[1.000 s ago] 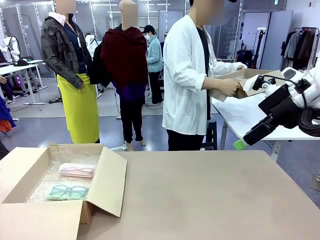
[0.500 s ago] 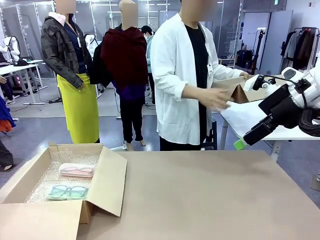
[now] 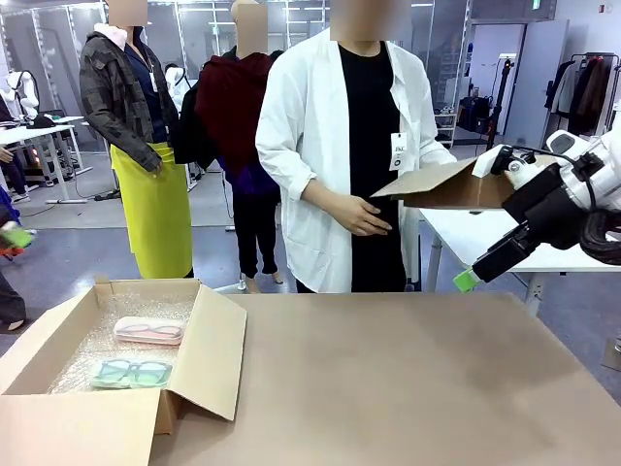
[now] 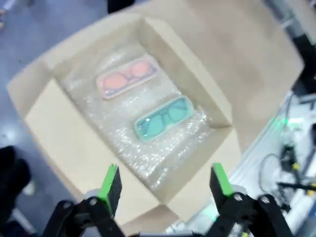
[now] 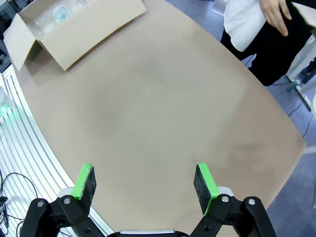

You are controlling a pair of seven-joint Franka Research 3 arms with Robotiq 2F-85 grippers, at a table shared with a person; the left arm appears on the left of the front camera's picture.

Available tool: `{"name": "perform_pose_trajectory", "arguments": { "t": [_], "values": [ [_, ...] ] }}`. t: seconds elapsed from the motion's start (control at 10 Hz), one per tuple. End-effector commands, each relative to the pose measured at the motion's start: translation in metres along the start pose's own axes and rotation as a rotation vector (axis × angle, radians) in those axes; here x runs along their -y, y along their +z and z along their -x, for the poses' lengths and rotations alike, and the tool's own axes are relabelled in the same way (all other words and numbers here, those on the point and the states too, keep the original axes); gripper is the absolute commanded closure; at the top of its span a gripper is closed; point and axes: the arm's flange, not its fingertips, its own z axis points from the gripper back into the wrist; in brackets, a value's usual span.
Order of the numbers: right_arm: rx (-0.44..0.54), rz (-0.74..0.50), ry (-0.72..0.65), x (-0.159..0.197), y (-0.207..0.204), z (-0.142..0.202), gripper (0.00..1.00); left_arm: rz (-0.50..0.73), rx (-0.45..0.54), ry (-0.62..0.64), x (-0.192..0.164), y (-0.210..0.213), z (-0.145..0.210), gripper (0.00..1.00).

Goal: Pack the glasses set securely to prepare it for shipping.
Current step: Position the Package Box on the left side of the table.

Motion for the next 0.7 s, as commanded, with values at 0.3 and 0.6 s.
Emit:
{"name": "perform_pose_trajectory", "arguments": {
  "t": [0.3,0.6],
  "values": [
    [0.0,0.007,0.01,-0.002,0.0,0.0,0.0,-0.037,-0.02,-0.205,0.084,-0.05,-0.019,0.1],
    [0.0,0.007,0.01,-0.002,0.0,0.0,0.0,-0.003,-0.029,-0.201,0.093,-0.054,-0.031,0.1]
  ]
}}
